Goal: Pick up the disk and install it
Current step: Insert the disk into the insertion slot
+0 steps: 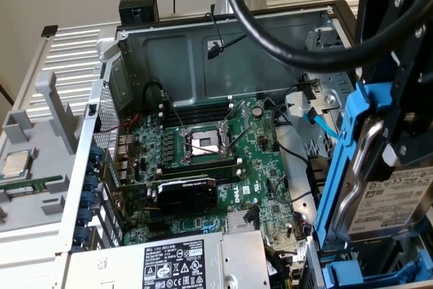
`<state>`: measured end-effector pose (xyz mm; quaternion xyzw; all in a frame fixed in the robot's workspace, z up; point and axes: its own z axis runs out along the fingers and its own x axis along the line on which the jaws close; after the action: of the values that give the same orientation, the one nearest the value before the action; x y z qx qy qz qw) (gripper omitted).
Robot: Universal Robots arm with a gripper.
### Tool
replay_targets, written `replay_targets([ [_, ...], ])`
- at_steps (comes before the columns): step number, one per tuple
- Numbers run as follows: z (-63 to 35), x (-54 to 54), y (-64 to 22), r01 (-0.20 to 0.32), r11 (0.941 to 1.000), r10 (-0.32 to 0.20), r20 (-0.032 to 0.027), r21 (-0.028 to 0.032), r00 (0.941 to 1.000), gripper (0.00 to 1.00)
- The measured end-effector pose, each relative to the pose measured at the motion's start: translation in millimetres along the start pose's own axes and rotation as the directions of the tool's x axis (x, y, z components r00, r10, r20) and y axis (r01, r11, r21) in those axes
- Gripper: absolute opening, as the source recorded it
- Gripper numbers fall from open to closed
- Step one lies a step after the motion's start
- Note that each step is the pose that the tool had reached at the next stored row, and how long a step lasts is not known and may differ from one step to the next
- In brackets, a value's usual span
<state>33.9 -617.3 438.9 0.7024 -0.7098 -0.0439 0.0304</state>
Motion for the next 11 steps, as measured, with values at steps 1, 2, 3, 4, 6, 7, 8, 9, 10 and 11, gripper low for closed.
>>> replay_targets([
  [1,0.2,0.1,-0.2,0.0,1.0,0.0,0.0002,0.0,1.0,0.37],
  [2,0.4,0.2,-0.3,0.0,1.0,0.0,0.0003,0.0,1.0,0.37],
  [3,0.8,0.3,-0.4,0.0,1.0,0.0,0.0007,-0.0001,1.0,0.37],
  [4,1.1,0.4,-0.5,0.0,1.0,0.0,0.0012,-0.0001,1.0,0.37],
  [6,2.2,0.4,-0.8,0.0,1.0,0.0,0.0019,-0.0002,1.0,0.37],
  [7,2.7,0.5,-0.9,0.0,1.0,0.0,0.002,-0.0003,1.0,0.37],
  [8,3.4,0.5,-1.0,0.0,1.0,0.0,0.0023,-0.0004,1.0,0.37],
  [9,3.9,0.5,-1.1,0.0,1.0,0.0,0.0024,-0.0006,1.0,0.37],
  [10,4.4,0.5,-1.3,0.0,1.0,0.0,0.0024,-0.0007,1.0,0.37],
  [11,5.0,0.5,-1.4,0.0,1.0,0.0,0.0028,-0.001,1.0,0.37],
])
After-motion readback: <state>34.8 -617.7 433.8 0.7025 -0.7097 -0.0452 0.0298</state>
